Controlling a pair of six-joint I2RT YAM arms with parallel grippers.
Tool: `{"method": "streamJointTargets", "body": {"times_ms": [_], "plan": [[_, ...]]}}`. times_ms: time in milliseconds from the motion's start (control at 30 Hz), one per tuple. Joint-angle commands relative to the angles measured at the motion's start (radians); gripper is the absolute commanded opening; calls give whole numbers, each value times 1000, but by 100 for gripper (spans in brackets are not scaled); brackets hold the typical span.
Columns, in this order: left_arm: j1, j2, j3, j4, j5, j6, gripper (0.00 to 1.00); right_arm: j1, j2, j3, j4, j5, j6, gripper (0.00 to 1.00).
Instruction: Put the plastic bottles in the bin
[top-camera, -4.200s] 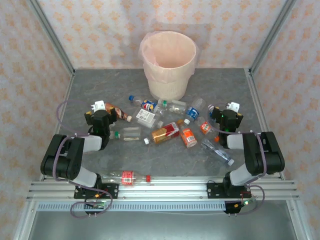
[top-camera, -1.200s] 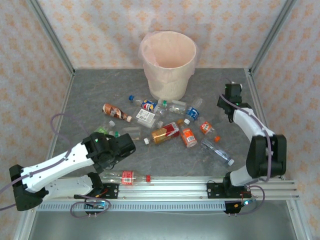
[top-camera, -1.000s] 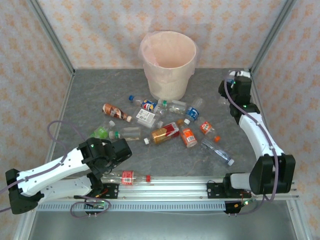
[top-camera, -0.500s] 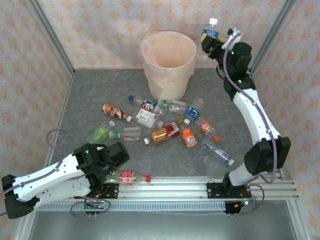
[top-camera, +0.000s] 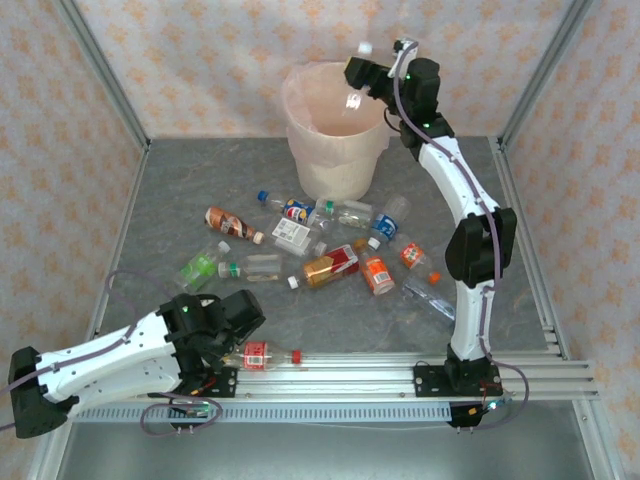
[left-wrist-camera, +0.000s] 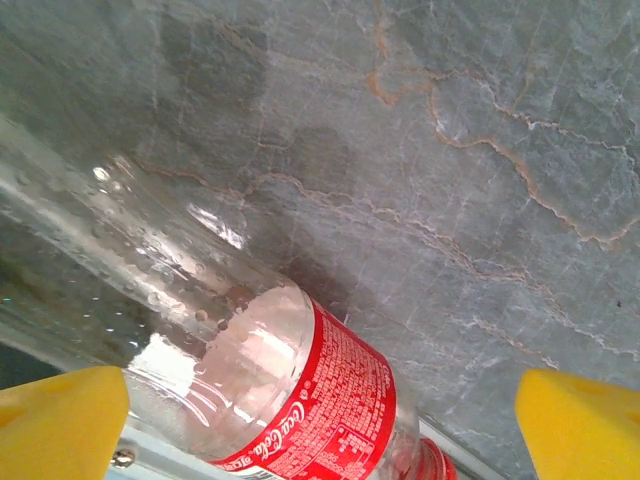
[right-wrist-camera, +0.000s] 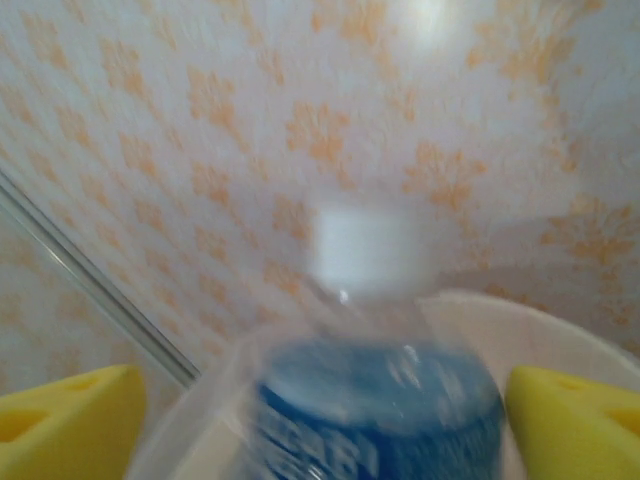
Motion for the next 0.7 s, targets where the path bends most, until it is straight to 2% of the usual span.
{"method": "streamJointTargets", "body": {"times_ms": [0,100,233,400,533,667], "plan": [[-8,-77,-55,-129,64,-126,100,-3,-51,25,-13,-21,-68,99],[-7,-151,-51,-205,78,-180,100,-3,-98,-15,-52,-25,-118,99],[-7,-212,-27,-259,89,-240,100,-3,-204,-174,-5,-19,-165,99],[-8,-98,50,-297,131,-228,100,-4,-321,-339,29,-7,-200,99],[-9,35,55,-207,226,-196,100,-4,-404,-440,34,15,-246,99],[-12,101,79,-224,317,-194,100,-4,-464,-503,19,44,-299,99]]}}
